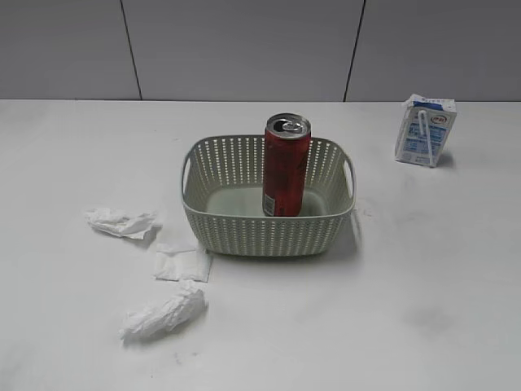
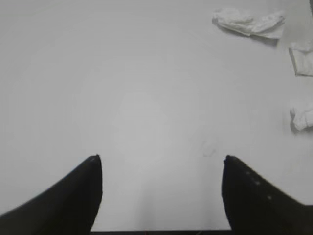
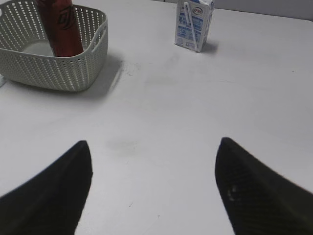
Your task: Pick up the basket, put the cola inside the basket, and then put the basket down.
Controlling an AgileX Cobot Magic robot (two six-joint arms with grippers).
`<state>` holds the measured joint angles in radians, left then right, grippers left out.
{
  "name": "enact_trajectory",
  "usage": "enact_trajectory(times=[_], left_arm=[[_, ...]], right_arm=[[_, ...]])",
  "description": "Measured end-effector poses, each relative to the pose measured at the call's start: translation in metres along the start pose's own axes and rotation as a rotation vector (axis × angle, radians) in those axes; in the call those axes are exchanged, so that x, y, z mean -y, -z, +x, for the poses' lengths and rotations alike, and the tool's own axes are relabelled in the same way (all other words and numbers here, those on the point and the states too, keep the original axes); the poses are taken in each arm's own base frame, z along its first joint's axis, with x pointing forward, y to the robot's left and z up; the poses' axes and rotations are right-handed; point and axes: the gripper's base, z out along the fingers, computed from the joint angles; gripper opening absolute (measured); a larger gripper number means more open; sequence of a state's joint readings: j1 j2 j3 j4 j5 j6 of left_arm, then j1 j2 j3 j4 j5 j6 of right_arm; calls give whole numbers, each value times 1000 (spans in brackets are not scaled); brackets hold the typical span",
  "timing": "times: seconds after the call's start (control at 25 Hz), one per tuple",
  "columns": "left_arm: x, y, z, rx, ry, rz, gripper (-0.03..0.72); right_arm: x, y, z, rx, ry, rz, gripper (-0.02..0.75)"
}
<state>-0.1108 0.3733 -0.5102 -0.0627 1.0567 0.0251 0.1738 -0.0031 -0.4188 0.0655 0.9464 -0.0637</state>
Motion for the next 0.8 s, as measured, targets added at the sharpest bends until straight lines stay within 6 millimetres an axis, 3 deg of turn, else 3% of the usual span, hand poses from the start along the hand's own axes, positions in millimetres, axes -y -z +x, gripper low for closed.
enact_trajectory(times=[0.8], left_arm=[[2, 36, 26, 289, -16, 1, 578]], right_arm=[[0, 0, 0, 0, -2, -2, 592]])
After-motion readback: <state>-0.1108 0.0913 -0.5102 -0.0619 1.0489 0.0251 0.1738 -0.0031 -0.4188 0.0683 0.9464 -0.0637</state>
